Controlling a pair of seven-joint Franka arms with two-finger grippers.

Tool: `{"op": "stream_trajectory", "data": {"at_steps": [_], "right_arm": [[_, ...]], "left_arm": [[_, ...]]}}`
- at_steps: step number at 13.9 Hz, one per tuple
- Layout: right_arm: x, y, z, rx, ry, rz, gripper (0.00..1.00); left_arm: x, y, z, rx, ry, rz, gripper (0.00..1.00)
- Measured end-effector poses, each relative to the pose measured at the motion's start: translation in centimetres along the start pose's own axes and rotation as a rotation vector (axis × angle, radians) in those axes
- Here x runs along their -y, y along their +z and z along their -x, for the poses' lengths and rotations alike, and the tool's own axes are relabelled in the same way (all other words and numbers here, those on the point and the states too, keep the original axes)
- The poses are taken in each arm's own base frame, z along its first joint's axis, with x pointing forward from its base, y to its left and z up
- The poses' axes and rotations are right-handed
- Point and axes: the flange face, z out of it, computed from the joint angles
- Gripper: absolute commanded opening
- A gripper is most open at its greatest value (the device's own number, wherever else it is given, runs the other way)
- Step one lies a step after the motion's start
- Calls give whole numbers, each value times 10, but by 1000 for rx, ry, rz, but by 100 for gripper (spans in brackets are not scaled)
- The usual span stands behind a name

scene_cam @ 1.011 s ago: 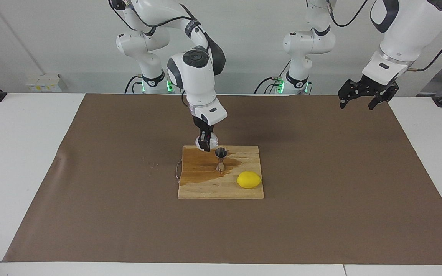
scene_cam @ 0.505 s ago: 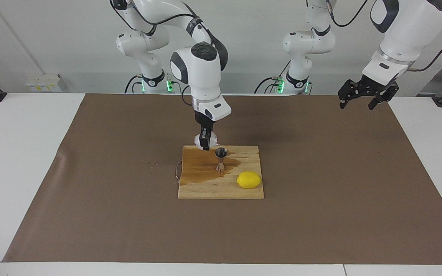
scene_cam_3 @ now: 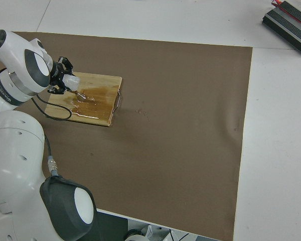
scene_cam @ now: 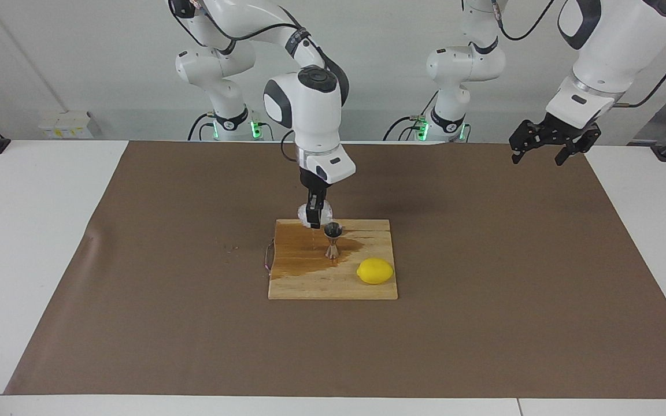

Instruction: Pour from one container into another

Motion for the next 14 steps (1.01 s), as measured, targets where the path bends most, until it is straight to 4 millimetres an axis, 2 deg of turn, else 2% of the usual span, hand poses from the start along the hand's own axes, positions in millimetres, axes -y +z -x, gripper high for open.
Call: {"op": "stream_trajectory", "data": {"at_steps": [14], "right_arm": [[2,5,-2,18,-7,-13,0]], "left_arm": [[0,0,0,0,0,0,100]]}}
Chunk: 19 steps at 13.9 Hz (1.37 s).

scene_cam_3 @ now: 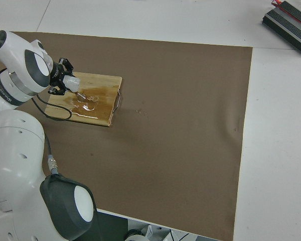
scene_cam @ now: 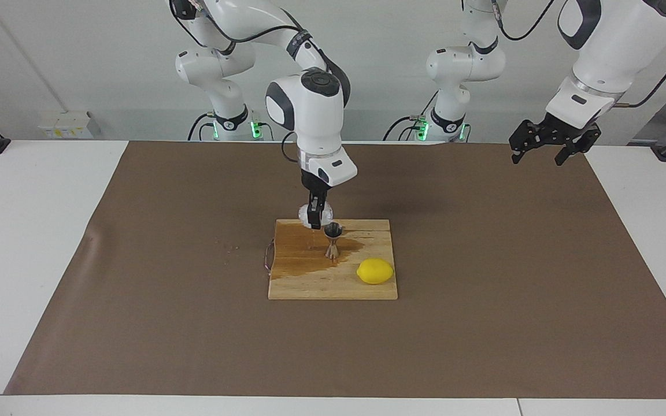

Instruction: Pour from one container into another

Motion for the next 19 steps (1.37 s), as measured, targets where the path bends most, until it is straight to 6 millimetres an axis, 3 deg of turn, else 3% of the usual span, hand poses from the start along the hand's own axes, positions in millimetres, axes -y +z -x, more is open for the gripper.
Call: {"op": "stream_trajectory", "data": {"at_steps": [11,15,19], "right_arm": [[5,7,-15,52,-35,28,0],[-3,4,-9,47,-16,32,0],[-20,-16,6,-33,45,3,0]], "left_arm": [[0,0,0,0,0,0,100],[0,0,0,0,0,0,100],[0,0,0,0,0,0,100]]}}
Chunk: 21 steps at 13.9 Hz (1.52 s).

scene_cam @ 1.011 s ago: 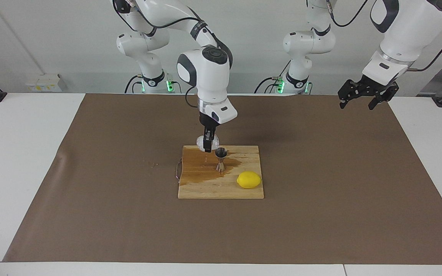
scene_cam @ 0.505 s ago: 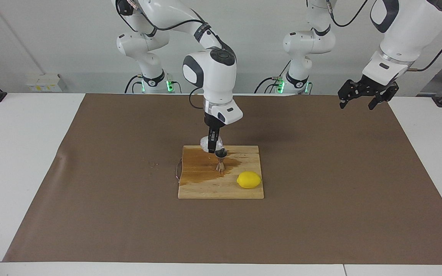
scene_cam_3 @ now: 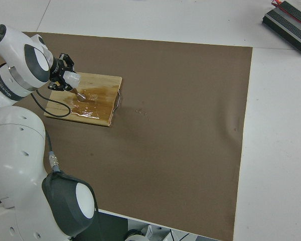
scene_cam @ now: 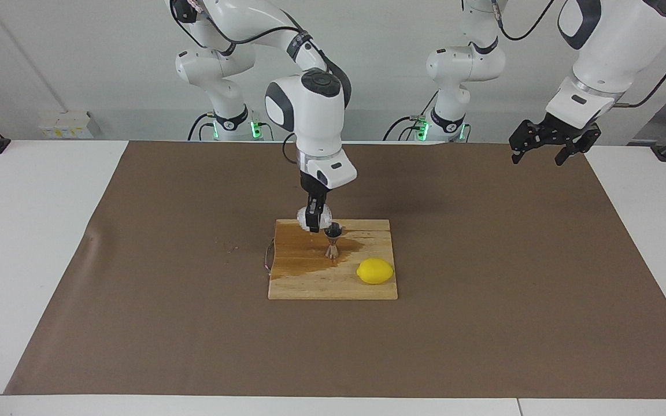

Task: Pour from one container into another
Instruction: 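Carry the white cup back beside the board and lower it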

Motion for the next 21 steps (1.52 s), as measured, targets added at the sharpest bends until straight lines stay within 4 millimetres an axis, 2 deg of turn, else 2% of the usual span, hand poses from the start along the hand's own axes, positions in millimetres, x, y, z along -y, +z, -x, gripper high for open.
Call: {"op": "stream_trajectory", "data": {"at_steps": [4,9,13,16,18,21], "right_arm": [[-19,-9,22,-106,13,-55,0],[-57,-3,71,-272,37,-109,0],[-75,23,121,-437,56,-145,0],[-78,41,166,-540,49,-157,0],[-74,60,200,-630,19,-151,0],[-56,102,261,-725,-11,-125,0]], "left_arm": [[0,0,0,0,0,0,100],[0,0,0,0,0,0,100],[0,0,0,0,0,0,100],[0,0,0,0,0,0,100],[0,0,0,0,0,0,100],[0,0,0,0,0,0,100]]}}
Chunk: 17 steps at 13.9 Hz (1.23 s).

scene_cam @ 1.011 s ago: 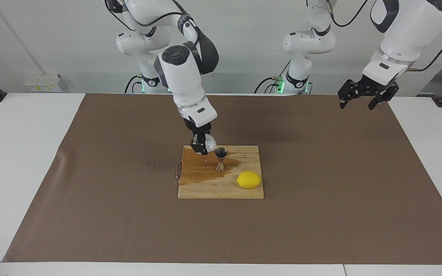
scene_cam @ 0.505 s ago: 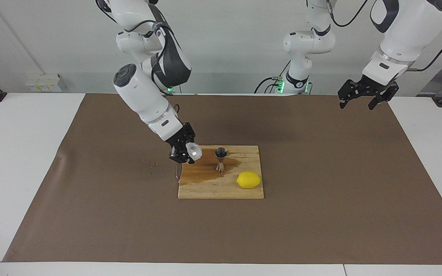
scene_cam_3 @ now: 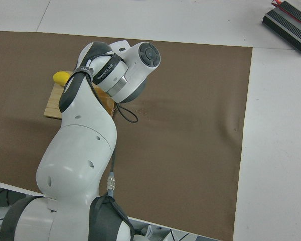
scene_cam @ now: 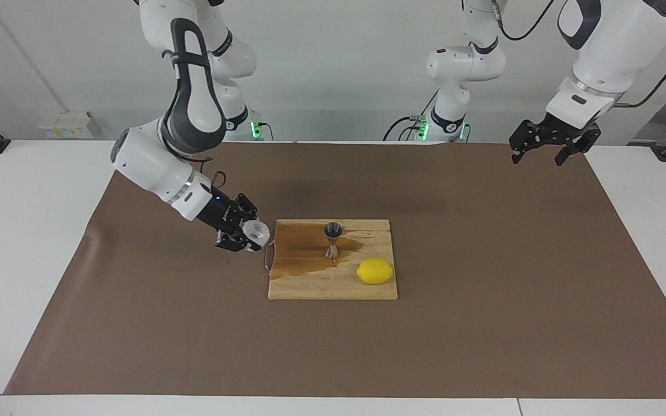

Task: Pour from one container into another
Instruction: 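Carry the white cup back beside the board and lower it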

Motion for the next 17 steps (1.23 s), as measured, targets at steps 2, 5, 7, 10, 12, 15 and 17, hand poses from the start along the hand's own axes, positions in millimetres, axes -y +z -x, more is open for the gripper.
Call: {"op": "stream_trajectory", "data": {"at_steps": [2,5,7,10,12,15,17], "right_arm": [[11,-3,41,-30,-22,15,0],[29,-7,85,-34,-49,12,0],[45,-8,115,-69,-59,-30,0],[59,1,164,-131,-94,-38,42],[60,10,172,-144,-106,-42,100],[48,7,156,-144,-127,-31,100],[39,-4,130,-129,-115,-21,100]], "left_arm": [[0,0,0,0,0,0,100],[0,0,0,0,0,0,100],[0,0,0,0,0,0,100],[0,0,0,0,0,0,100],[0,0,0,0,0,0,100],[0,0,0,0,0,0,100],[0,0,0,0,0,0,100]]}}
